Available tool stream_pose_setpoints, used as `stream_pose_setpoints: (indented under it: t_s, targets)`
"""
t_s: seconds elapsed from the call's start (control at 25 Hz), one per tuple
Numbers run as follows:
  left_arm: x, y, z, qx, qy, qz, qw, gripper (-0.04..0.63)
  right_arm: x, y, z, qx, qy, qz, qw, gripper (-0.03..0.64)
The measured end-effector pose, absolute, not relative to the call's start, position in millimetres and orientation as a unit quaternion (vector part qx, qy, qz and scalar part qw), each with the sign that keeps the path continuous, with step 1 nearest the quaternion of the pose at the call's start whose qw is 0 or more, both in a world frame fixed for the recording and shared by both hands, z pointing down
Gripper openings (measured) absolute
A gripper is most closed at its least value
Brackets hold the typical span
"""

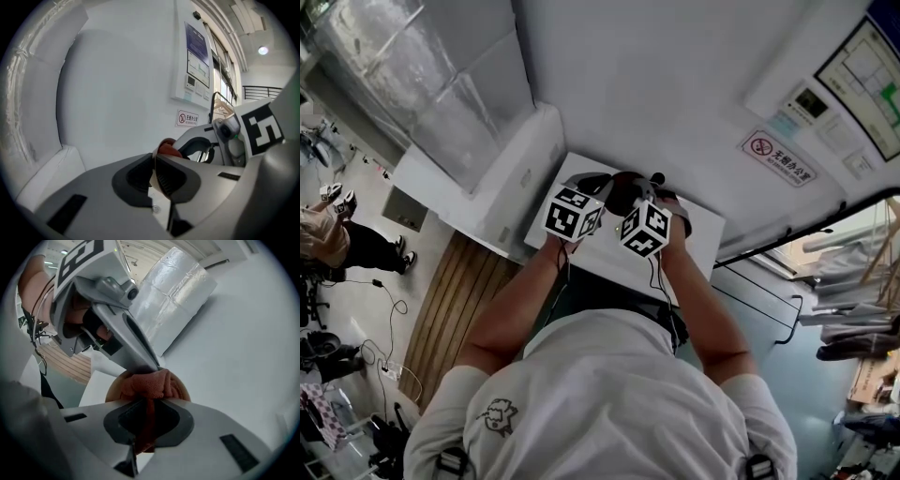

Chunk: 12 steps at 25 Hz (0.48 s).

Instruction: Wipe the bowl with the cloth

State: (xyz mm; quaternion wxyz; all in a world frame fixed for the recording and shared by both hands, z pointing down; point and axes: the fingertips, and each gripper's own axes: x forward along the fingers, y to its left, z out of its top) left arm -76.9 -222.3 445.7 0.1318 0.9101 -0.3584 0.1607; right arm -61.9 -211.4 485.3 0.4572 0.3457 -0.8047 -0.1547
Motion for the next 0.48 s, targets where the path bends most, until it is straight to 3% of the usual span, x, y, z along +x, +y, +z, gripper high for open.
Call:
stream_pose_setpoints:
  t_s: [0.48]
  targets:
    - [-108,-240,445,0.893,-0.412,0.15,0.098,0.023,-91,-177,487,0.278,-0.84,-0.167,0.436,0.048]
